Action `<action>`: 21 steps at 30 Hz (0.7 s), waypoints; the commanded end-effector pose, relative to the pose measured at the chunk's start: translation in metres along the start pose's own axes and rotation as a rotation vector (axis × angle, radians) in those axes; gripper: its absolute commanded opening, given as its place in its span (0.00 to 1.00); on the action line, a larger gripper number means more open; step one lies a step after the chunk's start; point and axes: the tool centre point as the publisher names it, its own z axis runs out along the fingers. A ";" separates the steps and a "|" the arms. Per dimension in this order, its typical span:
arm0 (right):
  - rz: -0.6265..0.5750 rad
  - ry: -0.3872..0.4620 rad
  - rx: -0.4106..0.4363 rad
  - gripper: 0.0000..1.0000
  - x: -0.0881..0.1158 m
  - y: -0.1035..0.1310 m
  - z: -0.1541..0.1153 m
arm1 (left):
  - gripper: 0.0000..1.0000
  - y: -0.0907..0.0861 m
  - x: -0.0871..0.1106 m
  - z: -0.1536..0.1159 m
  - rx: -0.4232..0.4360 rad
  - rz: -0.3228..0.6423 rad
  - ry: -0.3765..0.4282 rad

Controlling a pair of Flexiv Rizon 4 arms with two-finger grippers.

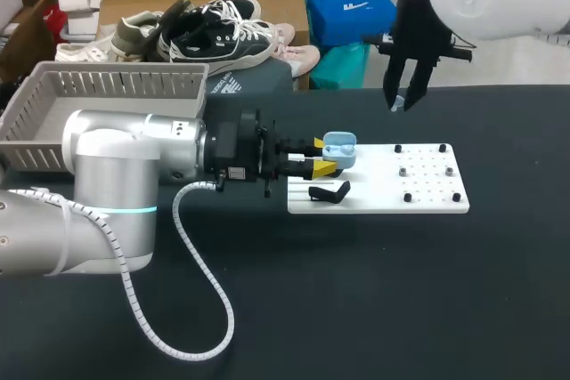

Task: Pick up each earbud case from the left stands, insert the matching earbuds, close the lid, and place the case in the box.

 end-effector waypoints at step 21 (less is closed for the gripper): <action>-0.342 0.085 -0.017 0.00 0.046 0.057 0.019 | 0.00 0.000 0.001 0.001 -0.002 0.001 0.000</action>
